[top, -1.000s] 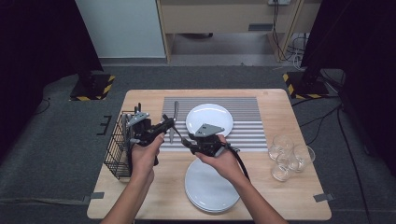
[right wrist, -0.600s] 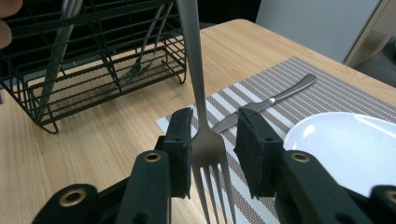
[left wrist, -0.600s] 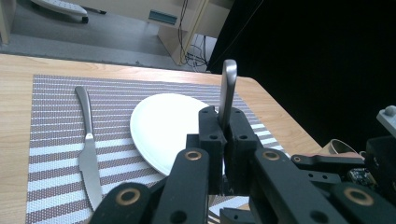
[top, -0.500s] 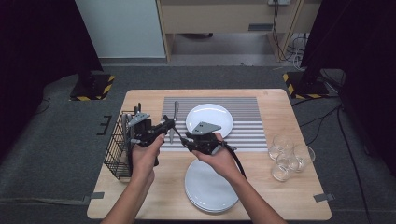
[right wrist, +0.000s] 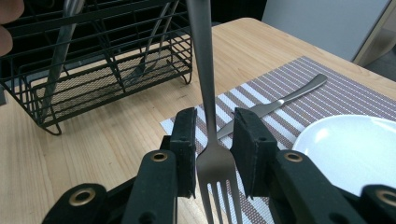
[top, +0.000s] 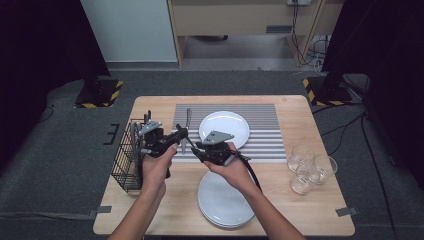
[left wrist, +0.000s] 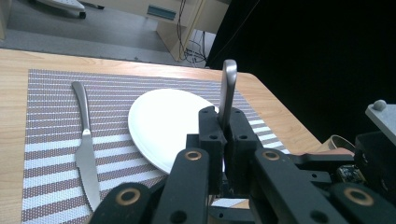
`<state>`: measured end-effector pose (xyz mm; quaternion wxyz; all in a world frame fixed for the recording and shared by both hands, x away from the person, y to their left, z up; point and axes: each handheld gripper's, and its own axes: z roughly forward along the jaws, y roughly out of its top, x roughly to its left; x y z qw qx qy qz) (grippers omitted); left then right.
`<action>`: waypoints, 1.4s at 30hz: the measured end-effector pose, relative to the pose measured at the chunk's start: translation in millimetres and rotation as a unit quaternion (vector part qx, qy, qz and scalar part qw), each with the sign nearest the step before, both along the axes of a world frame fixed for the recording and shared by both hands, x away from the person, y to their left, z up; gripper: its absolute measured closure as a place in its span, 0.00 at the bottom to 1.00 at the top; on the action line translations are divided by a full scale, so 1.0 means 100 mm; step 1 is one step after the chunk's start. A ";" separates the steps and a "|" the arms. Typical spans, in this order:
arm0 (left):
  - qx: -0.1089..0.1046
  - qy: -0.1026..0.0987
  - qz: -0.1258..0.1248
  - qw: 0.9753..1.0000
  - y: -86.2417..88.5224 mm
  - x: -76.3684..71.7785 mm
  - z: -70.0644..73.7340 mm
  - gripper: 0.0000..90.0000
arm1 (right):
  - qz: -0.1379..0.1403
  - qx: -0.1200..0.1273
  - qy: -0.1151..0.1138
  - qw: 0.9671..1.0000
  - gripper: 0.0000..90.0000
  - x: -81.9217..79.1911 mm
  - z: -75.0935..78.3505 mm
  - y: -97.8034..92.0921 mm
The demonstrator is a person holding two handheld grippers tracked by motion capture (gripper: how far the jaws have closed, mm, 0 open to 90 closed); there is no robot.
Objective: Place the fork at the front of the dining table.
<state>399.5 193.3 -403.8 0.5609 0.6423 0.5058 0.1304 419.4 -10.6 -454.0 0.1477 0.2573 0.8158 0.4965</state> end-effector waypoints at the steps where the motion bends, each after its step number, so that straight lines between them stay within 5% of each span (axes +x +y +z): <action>1: 0.000 0.000 -0.001 1.000 0.00 0.00 0.00 0.97 | 0.000 0.000 -0.001 1.000 0.79 0.00 0.00 0.00; 42: -0.021 0.010 -0.009 1.000 0.01 0.00 -0.05 0.97 | 0.007 -0.001 0.013 1.000 0.91 0.05 -0.08 0.04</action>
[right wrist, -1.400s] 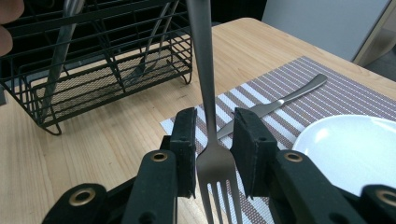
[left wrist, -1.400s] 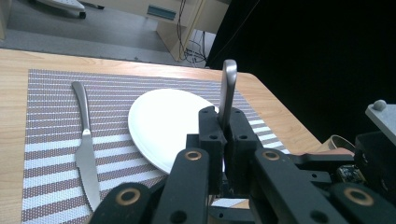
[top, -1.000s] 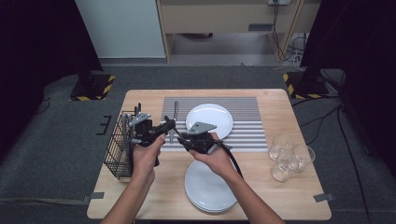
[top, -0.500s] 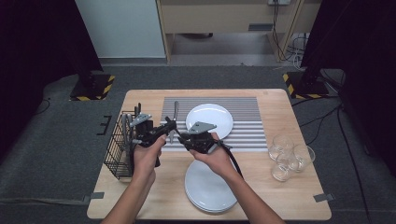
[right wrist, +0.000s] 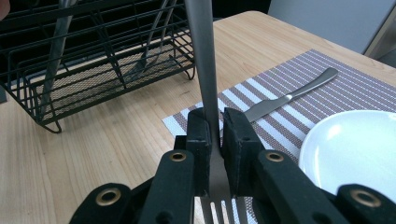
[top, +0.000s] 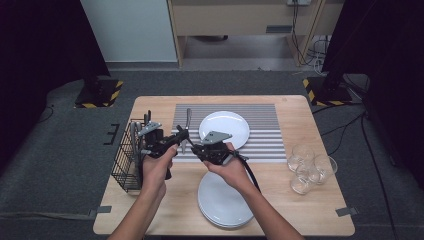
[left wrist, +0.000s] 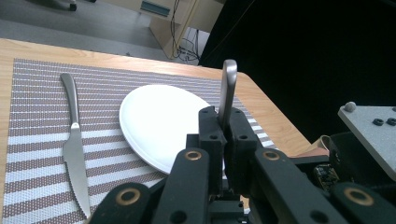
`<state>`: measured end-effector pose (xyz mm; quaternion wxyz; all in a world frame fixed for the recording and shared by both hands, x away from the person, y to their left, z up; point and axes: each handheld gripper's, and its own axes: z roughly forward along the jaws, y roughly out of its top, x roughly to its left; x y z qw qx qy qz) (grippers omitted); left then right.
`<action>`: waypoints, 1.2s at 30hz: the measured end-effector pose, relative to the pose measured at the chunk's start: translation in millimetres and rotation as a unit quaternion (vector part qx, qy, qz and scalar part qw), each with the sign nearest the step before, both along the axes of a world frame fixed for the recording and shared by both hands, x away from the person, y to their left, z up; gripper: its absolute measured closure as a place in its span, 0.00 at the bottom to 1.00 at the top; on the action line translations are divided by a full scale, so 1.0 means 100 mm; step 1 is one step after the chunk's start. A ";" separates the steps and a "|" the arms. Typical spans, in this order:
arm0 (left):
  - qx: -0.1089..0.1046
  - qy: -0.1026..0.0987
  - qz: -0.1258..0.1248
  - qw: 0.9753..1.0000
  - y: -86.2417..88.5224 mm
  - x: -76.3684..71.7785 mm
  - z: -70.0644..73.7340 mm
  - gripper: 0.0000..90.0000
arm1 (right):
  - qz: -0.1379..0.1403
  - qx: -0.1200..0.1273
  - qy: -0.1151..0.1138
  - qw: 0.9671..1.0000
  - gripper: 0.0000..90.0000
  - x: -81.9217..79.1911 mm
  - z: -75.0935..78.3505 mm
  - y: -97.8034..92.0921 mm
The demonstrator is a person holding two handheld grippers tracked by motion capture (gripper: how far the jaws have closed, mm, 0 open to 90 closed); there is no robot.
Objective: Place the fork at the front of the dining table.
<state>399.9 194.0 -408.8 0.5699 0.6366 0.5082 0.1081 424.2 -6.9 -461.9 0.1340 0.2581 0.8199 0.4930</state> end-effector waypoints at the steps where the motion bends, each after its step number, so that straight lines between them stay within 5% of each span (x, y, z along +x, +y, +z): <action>1: 0.000 0.000 0.000 1.000 0.00 0.00 0.00 0.97 | 0.001 -0.001 -0.001 1.000 0.91 0.00 0.00 0.00; 36: 0.006 0.001 -0.014 1.000 -0.11 0.05 -0.04 0.93 | -0.002 -0.002 0.000 1.000 0.95 -0.06 -0.01 -0.14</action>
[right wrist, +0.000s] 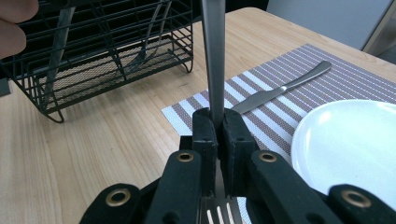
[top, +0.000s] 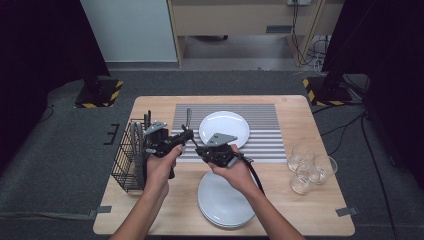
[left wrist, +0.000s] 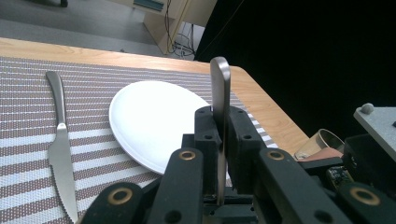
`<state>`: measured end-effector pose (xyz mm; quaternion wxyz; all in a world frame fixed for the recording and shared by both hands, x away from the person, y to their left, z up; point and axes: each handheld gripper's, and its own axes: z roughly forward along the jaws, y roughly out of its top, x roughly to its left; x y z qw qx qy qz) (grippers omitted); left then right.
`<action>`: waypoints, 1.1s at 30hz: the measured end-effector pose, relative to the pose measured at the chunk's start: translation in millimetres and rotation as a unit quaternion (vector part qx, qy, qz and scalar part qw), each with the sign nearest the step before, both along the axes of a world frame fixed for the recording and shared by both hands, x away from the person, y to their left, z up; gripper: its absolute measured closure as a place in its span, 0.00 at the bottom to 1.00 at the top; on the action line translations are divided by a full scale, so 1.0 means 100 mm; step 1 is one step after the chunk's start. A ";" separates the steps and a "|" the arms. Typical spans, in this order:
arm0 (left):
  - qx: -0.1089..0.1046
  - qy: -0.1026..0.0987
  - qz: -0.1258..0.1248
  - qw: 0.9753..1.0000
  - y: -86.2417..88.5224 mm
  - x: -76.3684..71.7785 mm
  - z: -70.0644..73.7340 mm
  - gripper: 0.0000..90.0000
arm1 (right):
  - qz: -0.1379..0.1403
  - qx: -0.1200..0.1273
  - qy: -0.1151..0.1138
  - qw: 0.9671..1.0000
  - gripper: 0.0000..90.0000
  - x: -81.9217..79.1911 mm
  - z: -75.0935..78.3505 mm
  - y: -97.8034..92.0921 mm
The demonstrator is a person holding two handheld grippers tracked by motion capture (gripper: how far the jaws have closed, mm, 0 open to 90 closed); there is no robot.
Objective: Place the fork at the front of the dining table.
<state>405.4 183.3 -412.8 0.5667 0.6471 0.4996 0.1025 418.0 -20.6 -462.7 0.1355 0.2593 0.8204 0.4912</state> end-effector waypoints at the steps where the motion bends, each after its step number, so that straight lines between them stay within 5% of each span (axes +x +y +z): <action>1: 0.001 0.000 0.000 1.000 0.00 0.00 0.00 0.92 | 0.000 -0.001 0.001 1.000 0.95 0.00 0.00 0.00; 16: 0.047 -0.021 0.001 0.999 -0.08 -0.03 -0.02 0.74 | -0.003 -0.005 0.003 1.000 0.95 -0.01 -0.02 -0.03; 23: 0.051 -0.022 0.006 0.998 -0.10 -0.04 -0.05 0.68 | -0.004 -0.005 0.004 1.000 0.96 -0.01 -0.01 -0.04; 33: 0.056 -0.025 0.007 0.998 -0.10 -0.04 -0.09 0.72 | -0.005 -0.007 0.004 1.000 0.96 -0.01 -0.02 -0.07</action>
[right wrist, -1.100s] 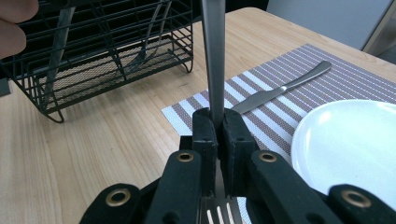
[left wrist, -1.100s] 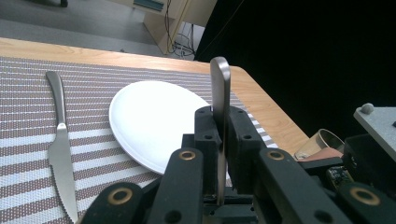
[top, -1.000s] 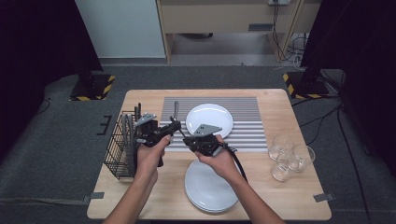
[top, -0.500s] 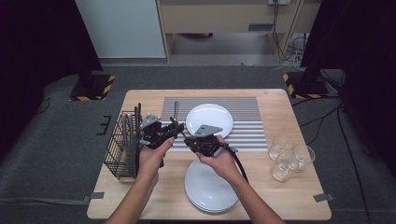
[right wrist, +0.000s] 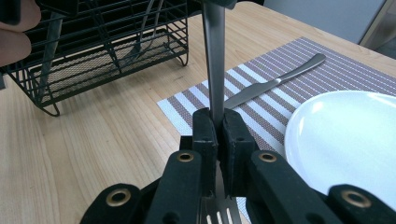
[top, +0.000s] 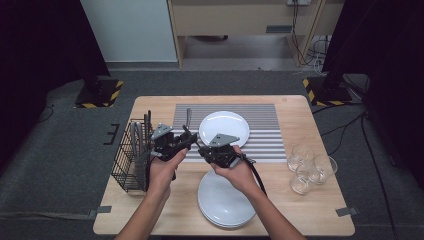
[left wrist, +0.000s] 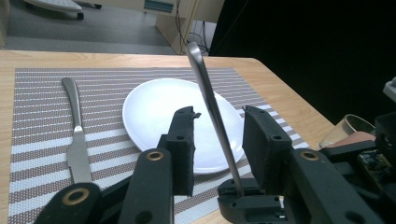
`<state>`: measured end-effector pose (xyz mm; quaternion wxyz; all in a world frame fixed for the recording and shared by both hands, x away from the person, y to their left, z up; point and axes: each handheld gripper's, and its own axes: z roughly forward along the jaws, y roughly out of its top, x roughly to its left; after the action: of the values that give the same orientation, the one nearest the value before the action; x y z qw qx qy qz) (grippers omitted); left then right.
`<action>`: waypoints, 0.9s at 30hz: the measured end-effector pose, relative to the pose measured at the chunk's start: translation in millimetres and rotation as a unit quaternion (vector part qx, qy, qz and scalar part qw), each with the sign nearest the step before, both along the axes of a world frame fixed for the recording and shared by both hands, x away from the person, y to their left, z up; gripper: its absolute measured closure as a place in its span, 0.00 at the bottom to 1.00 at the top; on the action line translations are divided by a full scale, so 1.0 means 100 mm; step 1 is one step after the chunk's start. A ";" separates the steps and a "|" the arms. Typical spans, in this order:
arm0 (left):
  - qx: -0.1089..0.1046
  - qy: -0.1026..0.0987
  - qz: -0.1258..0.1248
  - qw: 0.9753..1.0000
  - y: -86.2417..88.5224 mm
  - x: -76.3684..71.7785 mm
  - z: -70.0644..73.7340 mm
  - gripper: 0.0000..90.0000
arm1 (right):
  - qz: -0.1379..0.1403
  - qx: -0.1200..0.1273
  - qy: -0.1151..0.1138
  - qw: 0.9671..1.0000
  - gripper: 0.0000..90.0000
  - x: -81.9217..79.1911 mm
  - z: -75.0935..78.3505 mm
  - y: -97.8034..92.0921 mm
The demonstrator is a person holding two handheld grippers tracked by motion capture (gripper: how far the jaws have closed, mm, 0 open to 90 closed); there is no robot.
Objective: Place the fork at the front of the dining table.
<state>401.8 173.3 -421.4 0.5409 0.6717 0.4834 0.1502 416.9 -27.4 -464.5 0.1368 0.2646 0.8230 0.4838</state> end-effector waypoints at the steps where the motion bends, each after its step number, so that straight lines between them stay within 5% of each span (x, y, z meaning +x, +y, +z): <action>1: 0.000 0.000 -0.001 1.000 0.00 0.00 0.00 0.72 | -0.001 0.000 0.000 1.000 0.95 0.00 0.00 0.00; 10: -0.007 0.000 -0.003 1.000 -0.05 -0.01 -0.01 0.70 | -0.001 -0.003 0.001 1.000 0.95 0.00 -0.01 -0.01; 27: 0.013 -0.003 0.025 1.000 0.00 0.04 -0.08 0.69 | 0.002 -0.007 -0.005 1.000 0.96 -0.03 0.00 -0.03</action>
<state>405.6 173.4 -429.2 0.5298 0.6661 0.4962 0.1716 413.4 -29.9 -464.2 0.1418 0.2599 0.8261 0.4794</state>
